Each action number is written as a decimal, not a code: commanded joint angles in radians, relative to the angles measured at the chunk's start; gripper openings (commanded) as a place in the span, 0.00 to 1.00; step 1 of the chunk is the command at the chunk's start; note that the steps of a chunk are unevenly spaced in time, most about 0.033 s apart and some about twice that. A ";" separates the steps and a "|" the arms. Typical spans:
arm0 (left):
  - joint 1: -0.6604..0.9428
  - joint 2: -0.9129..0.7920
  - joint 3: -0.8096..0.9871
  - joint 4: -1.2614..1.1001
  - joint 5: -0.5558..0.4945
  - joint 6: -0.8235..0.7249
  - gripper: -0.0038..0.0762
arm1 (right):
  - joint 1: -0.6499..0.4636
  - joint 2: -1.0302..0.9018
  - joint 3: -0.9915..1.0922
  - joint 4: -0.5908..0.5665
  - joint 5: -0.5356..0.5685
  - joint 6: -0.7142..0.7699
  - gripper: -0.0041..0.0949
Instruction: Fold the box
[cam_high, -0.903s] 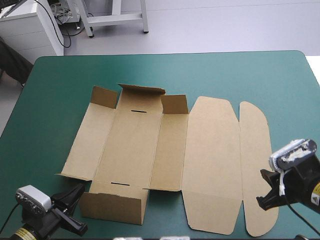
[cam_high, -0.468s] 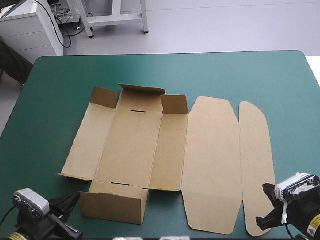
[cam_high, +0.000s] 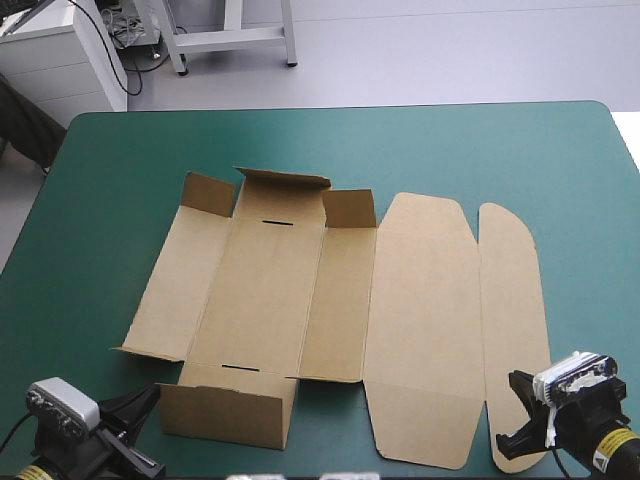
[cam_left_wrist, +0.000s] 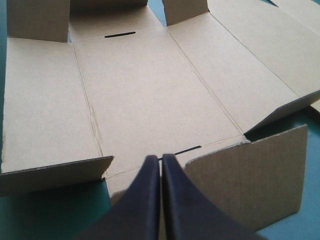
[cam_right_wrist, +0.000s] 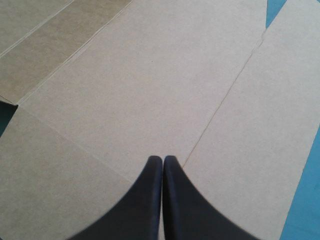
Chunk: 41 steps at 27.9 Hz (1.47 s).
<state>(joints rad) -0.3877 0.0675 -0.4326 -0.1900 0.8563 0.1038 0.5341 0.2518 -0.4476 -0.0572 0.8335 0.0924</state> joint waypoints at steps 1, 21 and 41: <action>-0.004 0.015 -0.032 -0.018 -0.065 0.001 0.08 | -0.006 0.008 -0.023 0.001 -0.078 -0.002 0.03; -0.004 0.015 -0.033 -0.014 -0.065 -0.002 0.71 | -0.006 0.008 -0.023 0.057 -0.078 -0.062 0.03; -0.004 0.625 -0.465 0.424 0.119 -0.201 0.67 | -0.006 0.008 -0.023 0.057 -0.078 -0.062 0.03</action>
<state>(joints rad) -0.3877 0.6121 -0.8478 0.1657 1.0219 -0.0672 0.5341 0.2518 -0.4468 0.0000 0.8235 0.0395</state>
